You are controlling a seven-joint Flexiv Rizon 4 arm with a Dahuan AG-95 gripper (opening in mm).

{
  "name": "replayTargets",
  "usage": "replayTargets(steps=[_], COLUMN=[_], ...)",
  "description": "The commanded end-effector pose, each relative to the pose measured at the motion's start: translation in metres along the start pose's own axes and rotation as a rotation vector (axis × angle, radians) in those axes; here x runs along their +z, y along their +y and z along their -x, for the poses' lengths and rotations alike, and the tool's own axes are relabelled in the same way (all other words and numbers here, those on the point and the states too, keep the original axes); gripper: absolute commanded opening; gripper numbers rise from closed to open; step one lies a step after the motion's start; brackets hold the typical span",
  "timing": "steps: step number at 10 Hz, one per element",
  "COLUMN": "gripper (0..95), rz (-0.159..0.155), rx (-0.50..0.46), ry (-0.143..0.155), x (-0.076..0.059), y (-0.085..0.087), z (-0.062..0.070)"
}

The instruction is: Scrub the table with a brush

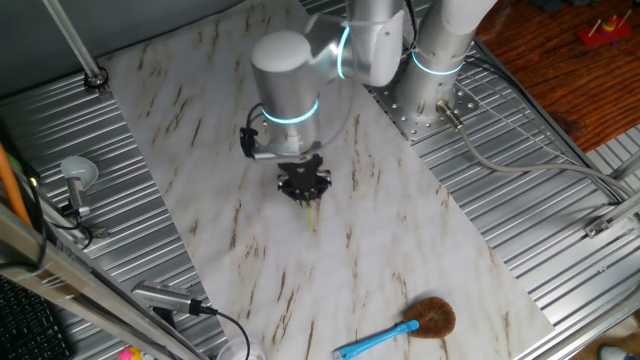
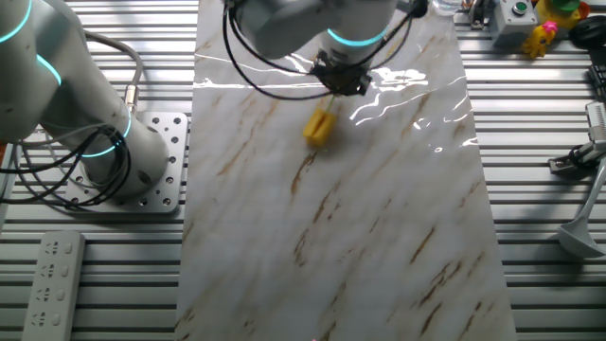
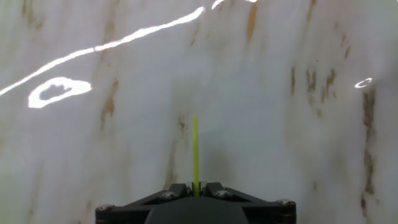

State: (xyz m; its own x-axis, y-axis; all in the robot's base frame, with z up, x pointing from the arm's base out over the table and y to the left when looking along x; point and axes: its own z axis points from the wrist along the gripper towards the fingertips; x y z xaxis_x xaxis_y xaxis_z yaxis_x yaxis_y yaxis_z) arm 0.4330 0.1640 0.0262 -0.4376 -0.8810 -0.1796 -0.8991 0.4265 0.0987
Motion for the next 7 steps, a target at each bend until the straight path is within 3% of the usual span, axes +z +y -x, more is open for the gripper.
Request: replayTargets(steps=[1,4,7], gripper=[0.0,0.0,0.0], rz=[-0.003,-0.003,-0.029], rx=[0.010,0.023,-0.047], ry=[-0.007,-0.008,0.038], x=[0.006,0.011,0.013], y=[-0.002,-0.002,-0.018], z=[0.009,0.022,0.032])
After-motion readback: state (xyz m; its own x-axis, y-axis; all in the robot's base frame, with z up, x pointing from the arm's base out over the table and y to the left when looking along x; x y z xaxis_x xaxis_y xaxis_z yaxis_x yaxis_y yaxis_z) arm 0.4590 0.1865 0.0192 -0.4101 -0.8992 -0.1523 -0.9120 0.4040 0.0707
